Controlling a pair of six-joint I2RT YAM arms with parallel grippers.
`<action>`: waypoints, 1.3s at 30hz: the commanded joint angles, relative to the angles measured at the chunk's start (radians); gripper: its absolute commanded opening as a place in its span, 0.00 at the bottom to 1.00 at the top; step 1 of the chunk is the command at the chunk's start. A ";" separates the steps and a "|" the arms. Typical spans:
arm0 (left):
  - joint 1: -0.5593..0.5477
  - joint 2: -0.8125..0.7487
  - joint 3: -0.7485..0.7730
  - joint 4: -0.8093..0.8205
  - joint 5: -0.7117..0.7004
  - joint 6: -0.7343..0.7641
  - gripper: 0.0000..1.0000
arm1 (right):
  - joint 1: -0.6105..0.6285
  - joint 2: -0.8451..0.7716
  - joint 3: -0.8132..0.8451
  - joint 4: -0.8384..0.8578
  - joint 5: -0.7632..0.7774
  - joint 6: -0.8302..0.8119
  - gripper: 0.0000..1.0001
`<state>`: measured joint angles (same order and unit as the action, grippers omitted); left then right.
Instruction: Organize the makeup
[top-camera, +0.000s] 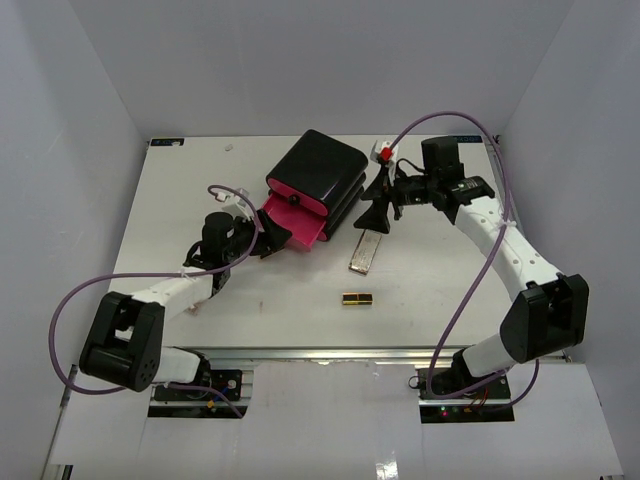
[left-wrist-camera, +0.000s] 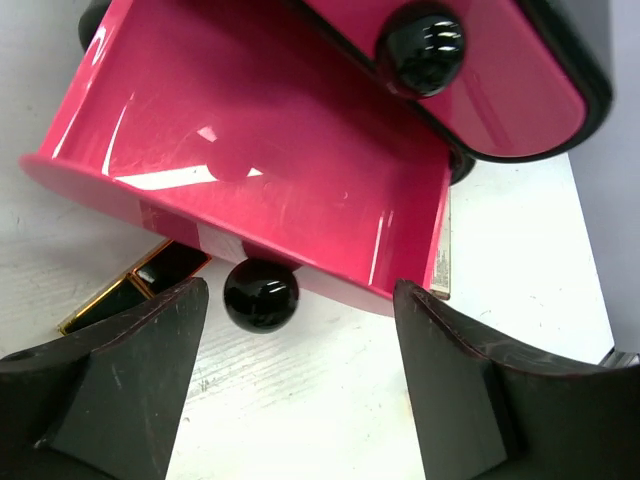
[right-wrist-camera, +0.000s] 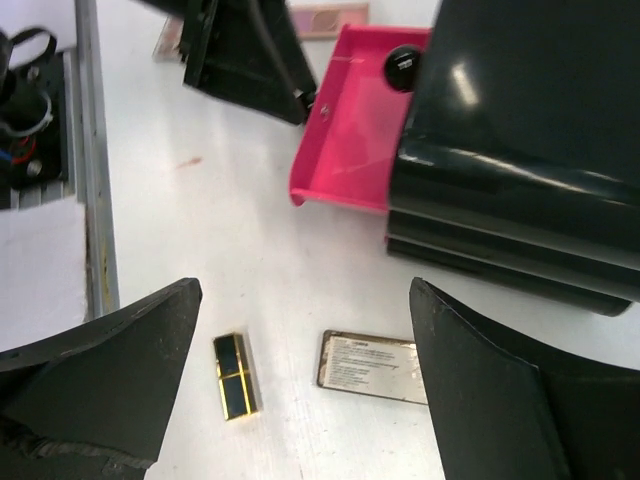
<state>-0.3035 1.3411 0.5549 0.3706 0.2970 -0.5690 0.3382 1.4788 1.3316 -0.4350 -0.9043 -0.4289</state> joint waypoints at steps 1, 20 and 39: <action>0.000 -0.065 0.025 -0.001 0.013 0.001 0.87 | 0.062 -0.061 -0.046 -0.137 0.030 -0.230 0.95; 0.000 -0.512 -0.150 -0.256 -0.053 -0.111 0.89 | 0.447 -0.083 -0.346 -0.146 0.448 -0.597 0.98; -0.002 -0.504 -0.261 -0.212 -0.089 -0.114 0.87 | 0.506 0.093 -0.394 -0.022 0.627 -0.459 0.85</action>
<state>-0.3035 0.8669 0.3104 0.1383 0.2363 -0.6782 0.8288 1.5583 0.9497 -0.4973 -0.3006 -0.9278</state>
